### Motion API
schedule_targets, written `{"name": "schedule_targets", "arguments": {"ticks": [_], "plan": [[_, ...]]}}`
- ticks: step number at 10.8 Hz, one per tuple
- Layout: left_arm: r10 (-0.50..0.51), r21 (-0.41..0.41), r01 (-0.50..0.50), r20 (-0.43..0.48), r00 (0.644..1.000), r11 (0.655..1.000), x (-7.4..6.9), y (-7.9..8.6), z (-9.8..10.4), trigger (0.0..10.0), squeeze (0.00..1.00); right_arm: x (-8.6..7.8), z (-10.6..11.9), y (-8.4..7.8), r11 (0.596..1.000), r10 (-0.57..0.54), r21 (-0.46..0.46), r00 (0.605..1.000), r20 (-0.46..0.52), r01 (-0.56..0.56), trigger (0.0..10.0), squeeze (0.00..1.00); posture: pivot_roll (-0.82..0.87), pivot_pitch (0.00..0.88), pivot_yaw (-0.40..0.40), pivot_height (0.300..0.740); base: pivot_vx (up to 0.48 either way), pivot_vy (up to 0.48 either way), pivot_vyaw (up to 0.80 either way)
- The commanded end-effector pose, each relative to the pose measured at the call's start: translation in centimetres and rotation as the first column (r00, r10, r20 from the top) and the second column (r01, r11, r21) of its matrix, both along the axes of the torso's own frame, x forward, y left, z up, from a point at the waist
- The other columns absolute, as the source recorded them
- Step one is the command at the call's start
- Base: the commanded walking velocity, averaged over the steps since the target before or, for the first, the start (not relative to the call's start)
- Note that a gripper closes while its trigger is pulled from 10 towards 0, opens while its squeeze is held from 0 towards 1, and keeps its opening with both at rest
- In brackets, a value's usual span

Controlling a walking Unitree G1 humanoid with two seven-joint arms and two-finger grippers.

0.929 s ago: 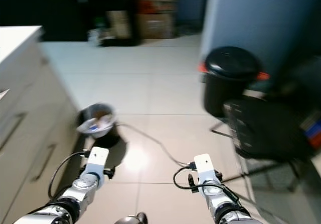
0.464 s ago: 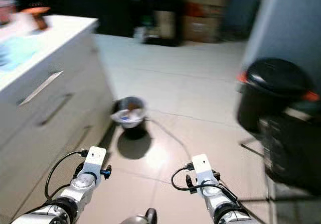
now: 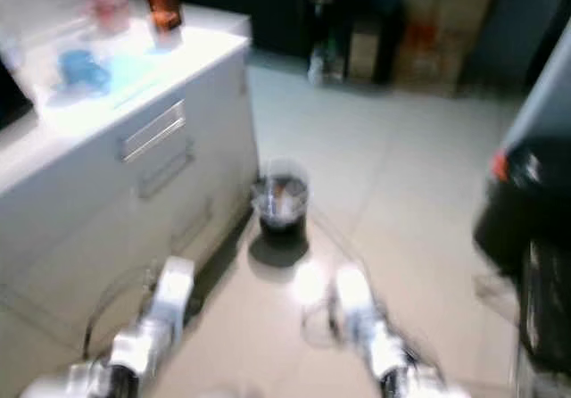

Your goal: Kitchen organization

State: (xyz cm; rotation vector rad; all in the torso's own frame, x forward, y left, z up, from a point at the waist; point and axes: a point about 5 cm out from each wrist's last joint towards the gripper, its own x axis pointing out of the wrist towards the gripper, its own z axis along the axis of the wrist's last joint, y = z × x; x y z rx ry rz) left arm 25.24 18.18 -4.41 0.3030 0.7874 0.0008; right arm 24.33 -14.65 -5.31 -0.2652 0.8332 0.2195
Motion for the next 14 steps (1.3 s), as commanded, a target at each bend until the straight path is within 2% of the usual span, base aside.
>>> {"name": "schedule_targets", "arguments": {"ticks": [1,14], "plan": [[-0.029,-0.01,0.029,0.005,1.0,1.0,0.27,-0.36,0.16,10.0,0.0,0.16,0.13,-0.58,1.0,0.004,-0.019,1.0,0.003,-0.004,10.0,0.0,0.03,0.0,0.051,0.74,0.0,0.0,0.8],[-0.049,-0.021,0.048,-0.032,0.998,0.999,-0.21,-0.42,-0.24,10.0,0.0,-0.15,-0.08,-0.39,0.999,0.023,-0.024,1.0,-0.005,-0.023,10.0,0.0,0.03,0.017,0.052,0.74,0.0,0.0,0.8]]}}
